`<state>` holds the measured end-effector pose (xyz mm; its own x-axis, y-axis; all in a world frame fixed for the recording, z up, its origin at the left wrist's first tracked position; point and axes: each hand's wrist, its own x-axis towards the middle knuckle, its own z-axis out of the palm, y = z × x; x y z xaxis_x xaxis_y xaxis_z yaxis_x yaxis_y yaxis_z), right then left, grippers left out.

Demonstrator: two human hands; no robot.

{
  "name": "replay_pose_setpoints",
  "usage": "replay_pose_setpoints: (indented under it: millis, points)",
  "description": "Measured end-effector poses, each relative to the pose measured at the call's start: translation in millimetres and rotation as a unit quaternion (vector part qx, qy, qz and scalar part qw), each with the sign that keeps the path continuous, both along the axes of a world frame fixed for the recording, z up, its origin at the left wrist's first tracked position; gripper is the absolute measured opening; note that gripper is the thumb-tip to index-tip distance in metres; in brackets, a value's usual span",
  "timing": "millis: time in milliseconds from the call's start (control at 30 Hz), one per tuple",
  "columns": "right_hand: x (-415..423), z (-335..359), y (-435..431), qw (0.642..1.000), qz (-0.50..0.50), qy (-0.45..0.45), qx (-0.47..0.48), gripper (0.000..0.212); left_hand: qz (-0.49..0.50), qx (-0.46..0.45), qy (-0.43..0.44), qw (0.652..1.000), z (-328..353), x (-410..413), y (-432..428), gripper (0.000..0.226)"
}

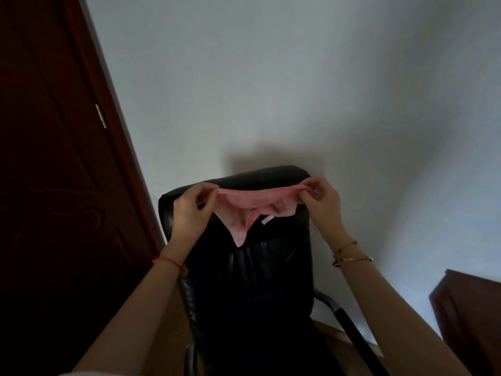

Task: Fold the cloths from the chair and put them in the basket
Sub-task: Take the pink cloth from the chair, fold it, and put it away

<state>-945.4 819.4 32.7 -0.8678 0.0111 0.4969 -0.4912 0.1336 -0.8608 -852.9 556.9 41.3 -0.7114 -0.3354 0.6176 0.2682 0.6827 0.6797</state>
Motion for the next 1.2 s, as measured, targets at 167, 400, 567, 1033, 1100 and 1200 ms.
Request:
replay_pose_setpoints:
  millis: [167, 400, 567, 1033, 1100, 1200]
  points:
    - [94, 15, 63, 0.996, 0.001, -0.044, -0.078, 0.014, -0.101, 0.045, -0.002, 0.994, 16, 40, 51, 0.017]
    - [253, -18, 177, 0.981, -0.035, -0.179, -0.069, 0.024, -0.269, 0.044, -0.081, 0.959, -14, 101, 144, 0.014]
    - [369, -51, 264, 0.973, -0.158, -0.167, 0.011, 0.031, -0.380, 0.084, -0.146, 0.910, -53, 145, 233, 0.011]
    - [580, -74, 449, 0.916, -0.318, -0.230, 0.087, 0.012, -0.588, -0.043, -0.222, 0.777, -96, 223, 470, 0.008]
    - [602, -76, 474, 0.913, -0.314, -0.243, 0.090, 0.015, -0.612, -0.072, -0.240, 0.750, -99, 229, 502, 0.006]
    - [629, -88, 515, 0.898, -0.319, -0.288, 0.098, 0.010, -0.642, -0.100, -0.270, 0.710, -111, 238, 552, 0.007]
